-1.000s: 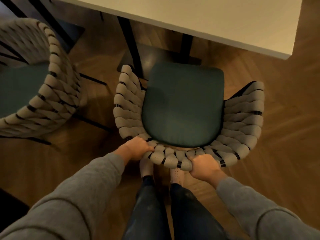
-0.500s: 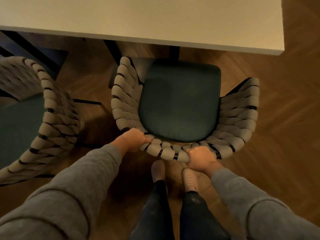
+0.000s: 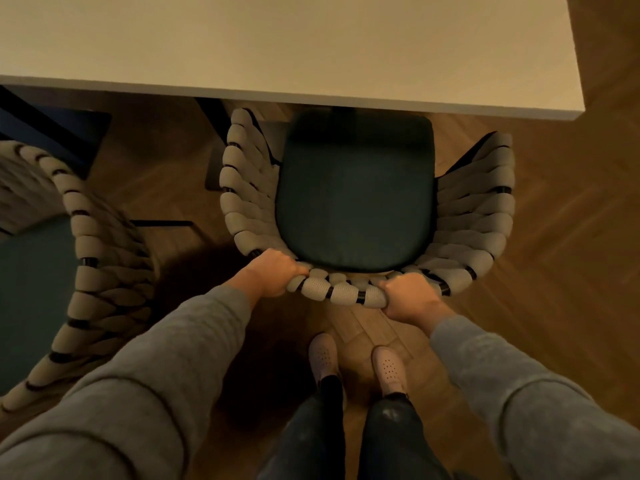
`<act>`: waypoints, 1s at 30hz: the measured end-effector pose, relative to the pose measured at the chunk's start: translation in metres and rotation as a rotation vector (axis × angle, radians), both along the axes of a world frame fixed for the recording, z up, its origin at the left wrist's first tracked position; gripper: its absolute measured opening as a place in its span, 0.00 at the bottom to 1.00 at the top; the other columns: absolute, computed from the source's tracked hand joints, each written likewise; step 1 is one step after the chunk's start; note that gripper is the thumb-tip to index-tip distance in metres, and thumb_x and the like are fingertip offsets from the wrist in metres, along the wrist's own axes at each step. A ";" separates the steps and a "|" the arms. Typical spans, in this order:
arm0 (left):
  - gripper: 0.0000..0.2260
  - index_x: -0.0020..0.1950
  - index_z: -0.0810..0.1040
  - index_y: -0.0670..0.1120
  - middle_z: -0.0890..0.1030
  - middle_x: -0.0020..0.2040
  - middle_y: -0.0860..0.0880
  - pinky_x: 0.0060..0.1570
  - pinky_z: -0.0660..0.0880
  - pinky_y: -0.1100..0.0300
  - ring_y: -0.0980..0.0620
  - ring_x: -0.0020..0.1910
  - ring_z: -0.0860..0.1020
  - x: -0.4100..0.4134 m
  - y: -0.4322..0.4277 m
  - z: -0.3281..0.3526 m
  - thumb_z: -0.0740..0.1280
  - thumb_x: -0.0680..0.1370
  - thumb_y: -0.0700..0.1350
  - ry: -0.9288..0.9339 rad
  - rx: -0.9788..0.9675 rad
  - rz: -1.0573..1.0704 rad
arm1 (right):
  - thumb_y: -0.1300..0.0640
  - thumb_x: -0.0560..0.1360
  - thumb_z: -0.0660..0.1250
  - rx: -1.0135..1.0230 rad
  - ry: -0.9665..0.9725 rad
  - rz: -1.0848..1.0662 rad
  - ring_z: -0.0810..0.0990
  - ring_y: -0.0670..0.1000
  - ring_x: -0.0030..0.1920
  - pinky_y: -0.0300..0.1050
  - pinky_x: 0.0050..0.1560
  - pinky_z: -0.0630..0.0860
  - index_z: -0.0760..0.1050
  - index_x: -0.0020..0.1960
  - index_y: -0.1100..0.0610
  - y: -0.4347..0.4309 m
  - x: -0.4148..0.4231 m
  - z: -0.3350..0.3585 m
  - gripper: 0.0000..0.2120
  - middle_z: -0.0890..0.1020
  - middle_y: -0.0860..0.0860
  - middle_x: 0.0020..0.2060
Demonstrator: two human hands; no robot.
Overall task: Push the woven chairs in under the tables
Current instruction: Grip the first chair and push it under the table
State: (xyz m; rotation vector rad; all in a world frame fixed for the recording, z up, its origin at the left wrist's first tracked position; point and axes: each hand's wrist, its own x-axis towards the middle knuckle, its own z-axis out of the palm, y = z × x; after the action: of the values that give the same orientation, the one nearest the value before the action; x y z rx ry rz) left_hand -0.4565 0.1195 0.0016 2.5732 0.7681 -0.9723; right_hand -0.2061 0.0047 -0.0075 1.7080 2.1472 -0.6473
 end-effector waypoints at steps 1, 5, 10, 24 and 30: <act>0.18 0.69 0.69 0.54 0.78 0.60 0.49 0.61 0.73 0.51 0.49 0.59 0.77 0.003 0.005 0.001 0.64 0.79 0.46 -0.007 0.007 0.005 | 0.50 0.76 0.62 -0.005 -0.016 0.000 0.81 0.52 0.52 0.44 0.47 0.71 0.76 0.58 0.49 0.006 0.003 0.001 0.12 0.82 0.49 0.51; 0.20 0.70 0.69 0.52 0.78 0.61 0.49 0.62 0.73 0.51 0.48 0.60 0.77 0.016 0.018 -0.002 0.65 0.78 0.45 -0.018 0.025 0.021 | 0.50 0.76 0.63 -0.025 -0.075 -0.022 0.81 0.52 0.53 0.45 0.49 0.74 0.75 0.60 0.47 0.025 0.014 0.006 0.13 0.82 0.48 0.51; 0.21 0.71 0.68 0.54 0.78 0.62 0.50 0.67 0.68 0.48 0.48 0.62 0.75 0.024 0.040 -0.004 0.66 0.78 0.47 -0.027 0.042 -0.015 | 0.50 0.76 0.63 -0.012 -0.094 -0.047 0.81 0.50 0.50 0.43 0.45 0.71 0.76 0.55 0.47 0.043 0.020 0.004 0.09 0.82 0.47 0.49; 0.22 0.71 0.67 0.55 0.75 0.66 0.49 0.73 0.47 0.38 0.46 0.69 0.69 0.003 0.043 -0.017 0.66 0.78 0.47 -0.023 0.174 -0.045 | 0.48 0.74 0.65 -0.065 -0.020 -0.111 0.79 0.51 0.56 0.46 0.54 0.75 0.71 0.66 0.46 0.050 0.005 -0.011 0.21 0.80 0.49 0.57; 0.29 0.76 0.60 0.51 0.64 0.73 0.42 0.73 0.46 0.35 0.41 0.74 0.60 -0.005 0.025 -0.013 0.66 0.77 0.47 -0.026 0.284 0.116 | 0.37 0.71 0.68 -0.228 0.012 -0.010 0.77 0.53 0.58 0.47 0.56 0.74 0.63 0.73 0.47 0.065 -0.004 -0.001 0.35 0.76 0.51 0.60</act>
State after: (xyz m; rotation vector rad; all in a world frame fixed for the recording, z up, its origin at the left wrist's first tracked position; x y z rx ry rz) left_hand -0.4612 0.1445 -0.0117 2.7325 1.1063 -0.8457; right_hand -0.2099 0.0695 -0.0082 1.5979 1.9868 -0.8708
